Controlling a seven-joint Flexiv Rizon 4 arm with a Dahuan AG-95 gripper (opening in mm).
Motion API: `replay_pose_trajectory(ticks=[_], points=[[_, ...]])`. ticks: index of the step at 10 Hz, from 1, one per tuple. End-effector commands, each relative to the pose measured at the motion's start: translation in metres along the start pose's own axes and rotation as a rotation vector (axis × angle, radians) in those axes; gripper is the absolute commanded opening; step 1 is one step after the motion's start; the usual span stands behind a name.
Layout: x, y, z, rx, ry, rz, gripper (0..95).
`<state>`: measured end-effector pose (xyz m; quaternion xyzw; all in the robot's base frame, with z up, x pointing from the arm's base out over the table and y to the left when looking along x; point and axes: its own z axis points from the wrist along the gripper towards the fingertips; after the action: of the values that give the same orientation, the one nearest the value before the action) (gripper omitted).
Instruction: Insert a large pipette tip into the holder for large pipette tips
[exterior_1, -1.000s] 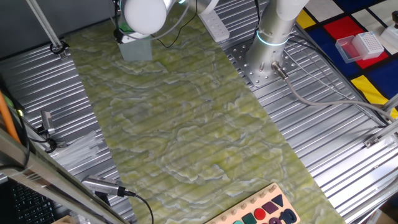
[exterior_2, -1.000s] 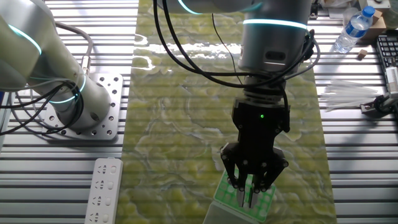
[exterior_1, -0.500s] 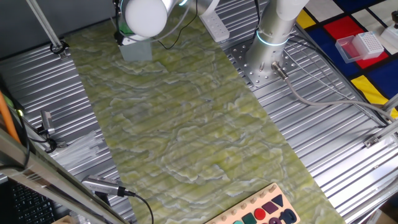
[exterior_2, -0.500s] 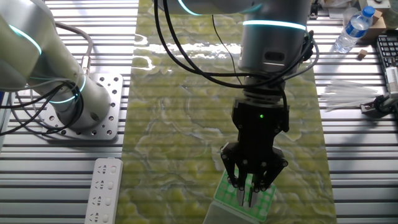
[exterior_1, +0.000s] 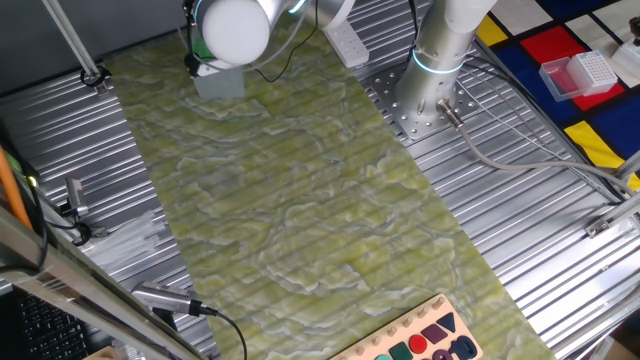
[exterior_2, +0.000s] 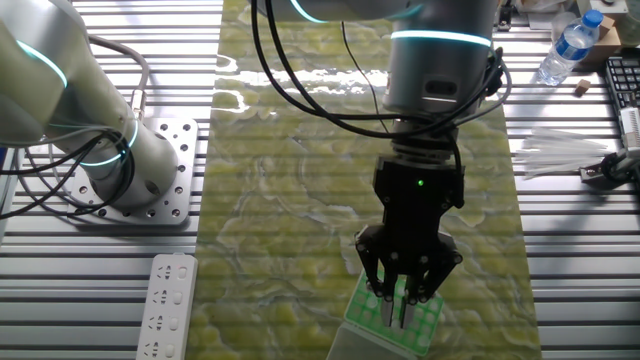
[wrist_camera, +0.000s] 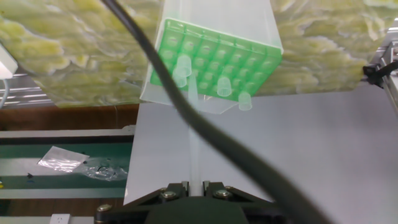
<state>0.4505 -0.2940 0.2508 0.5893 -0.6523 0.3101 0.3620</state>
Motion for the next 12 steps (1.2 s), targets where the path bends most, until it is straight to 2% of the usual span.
replay_pose_trajectory(ticks=[1, 12], points=[[-0.0013, 0.0006, 0.0004, 0.000, 0.001, 0.002, 0.0], [-0.0094, -0.0001, -0.0027, 0.001, 0.023, -0.002, 0.0]])
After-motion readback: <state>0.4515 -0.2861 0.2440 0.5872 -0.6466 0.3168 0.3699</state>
